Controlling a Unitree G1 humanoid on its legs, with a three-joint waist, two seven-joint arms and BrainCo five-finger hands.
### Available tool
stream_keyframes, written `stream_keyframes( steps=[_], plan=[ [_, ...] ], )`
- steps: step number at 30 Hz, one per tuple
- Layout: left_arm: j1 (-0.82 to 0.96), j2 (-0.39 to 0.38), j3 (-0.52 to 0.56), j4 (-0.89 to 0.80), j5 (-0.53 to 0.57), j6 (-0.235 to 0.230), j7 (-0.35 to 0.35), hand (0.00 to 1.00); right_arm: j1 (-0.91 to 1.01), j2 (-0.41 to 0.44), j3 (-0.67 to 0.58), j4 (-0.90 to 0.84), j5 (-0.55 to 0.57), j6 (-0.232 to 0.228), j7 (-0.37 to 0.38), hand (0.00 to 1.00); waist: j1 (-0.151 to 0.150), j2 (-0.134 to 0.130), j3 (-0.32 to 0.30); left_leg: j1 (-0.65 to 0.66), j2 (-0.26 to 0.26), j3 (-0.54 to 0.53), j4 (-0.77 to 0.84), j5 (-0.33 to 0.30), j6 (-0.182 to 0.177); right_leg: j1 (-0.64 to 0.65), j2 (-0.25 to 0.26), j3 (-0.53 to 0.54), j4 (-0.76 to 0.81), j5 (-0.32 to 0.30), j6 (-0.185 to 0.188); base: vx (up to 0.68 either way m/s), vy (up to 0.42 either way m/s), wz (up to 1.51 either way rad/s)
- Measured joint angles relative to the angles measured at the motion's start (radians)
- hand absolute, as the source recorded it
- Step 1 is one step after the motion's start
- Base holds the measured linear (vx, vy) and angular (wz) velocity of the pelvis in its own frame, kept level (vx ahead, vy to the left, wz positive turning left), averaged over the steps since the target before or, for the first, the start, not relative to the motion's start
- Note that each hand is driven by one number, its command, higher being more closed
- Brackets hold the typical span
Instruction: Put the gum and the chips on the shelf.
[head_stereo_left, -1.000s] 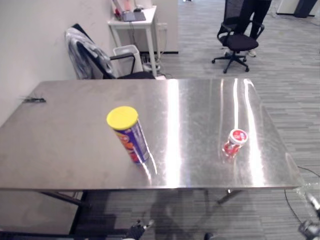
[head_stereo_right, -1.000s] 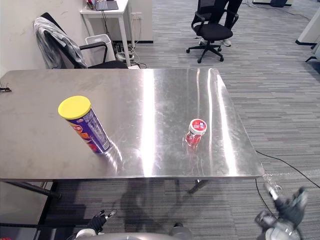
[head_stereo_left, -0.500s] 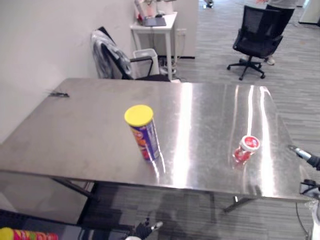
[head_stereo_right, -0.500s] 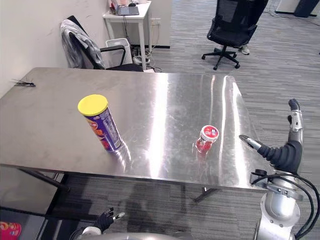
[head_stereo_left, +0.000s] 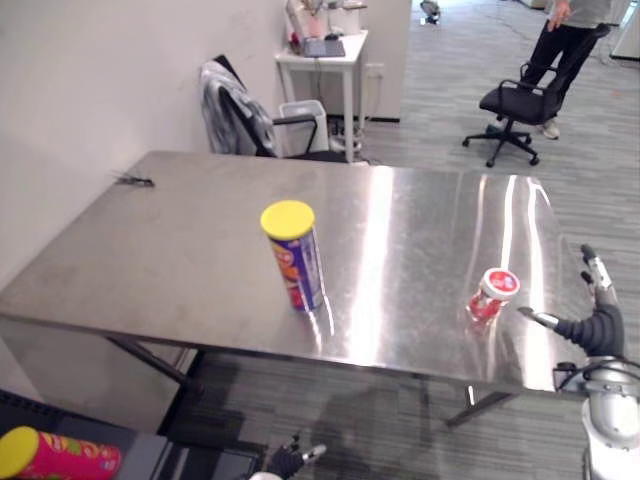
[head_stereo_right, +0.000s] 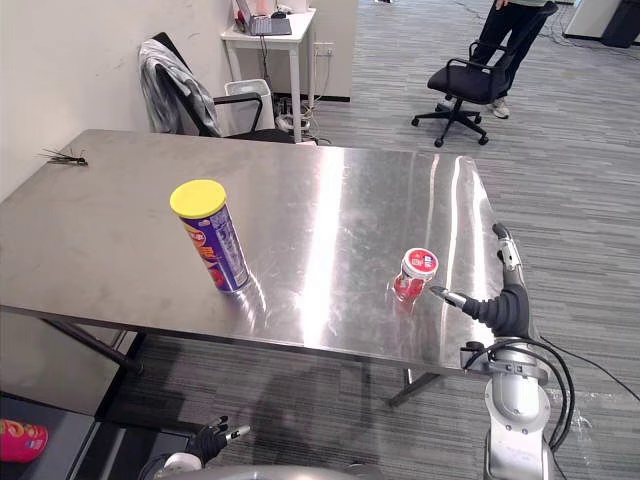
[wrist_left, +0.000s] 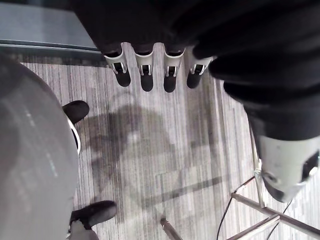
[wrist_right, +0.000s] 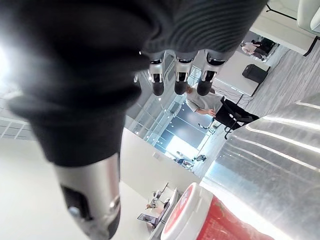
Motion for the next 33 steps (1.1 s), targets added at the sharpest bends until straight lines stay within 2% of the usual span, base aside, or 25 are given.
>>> stream_keyframes(
  steps=[5,14,27,33],
  plan=[
    [0.0,0.0,-0.001,0.0,0.0,0.0,-0.001,0.0,-0.027,-0.028,0.0,0.058,-0.015,0.007,-0.012,0.0,0.0,0.004,0.002,-0.004,-0.001,0.0,0.0,0.0,0.0,-0.001,0.0,-0.001,-0.006,0.001,0.001,0.01,0.001,0.0],
    [-0.002,-0.001,-0.015,-0.001,-0.004,-0.012,-0.001,0.0,-0.074,-0.049,0.0,0.099,-0.014,0.008,-0.016,0.0,0.002,0.028,0.01,-0.035,-0.002,-0.013,0.0,0.0,0.0,-0.007,0.002,-0.021,-0.036,0.012,0.0,0.02,0.002,0.04],
    [-0.009,-0.001,-0.016,-0.023,-0.02,-0.012,-0.001,0.0,-0.108,-0.049,0.006,0.134,-0.01,0.008,-0.02,0.0,0.009,0.038,0.052,-0.057,-0.003,-0.023,0.0,0.001,0.001,-0.023,0.002,-0.028,-0.036,0.012,0.0,0.01,0.001,0.01],
    [-0.012,-0.001,-0.016,-0.032,-0.02,-0.013,-0.001,0.0,-0.115,-0.049,0.048,0.134,0.002,0.008,-0.016,0.0,0.016,0.038,0.063,-0.076,-0.003,-0.028,0.001,0.001,0.001,-0.039,0.002,-0.033,-0.038,0.012,0.0,0.02,0.001,0.02]
  ],
)
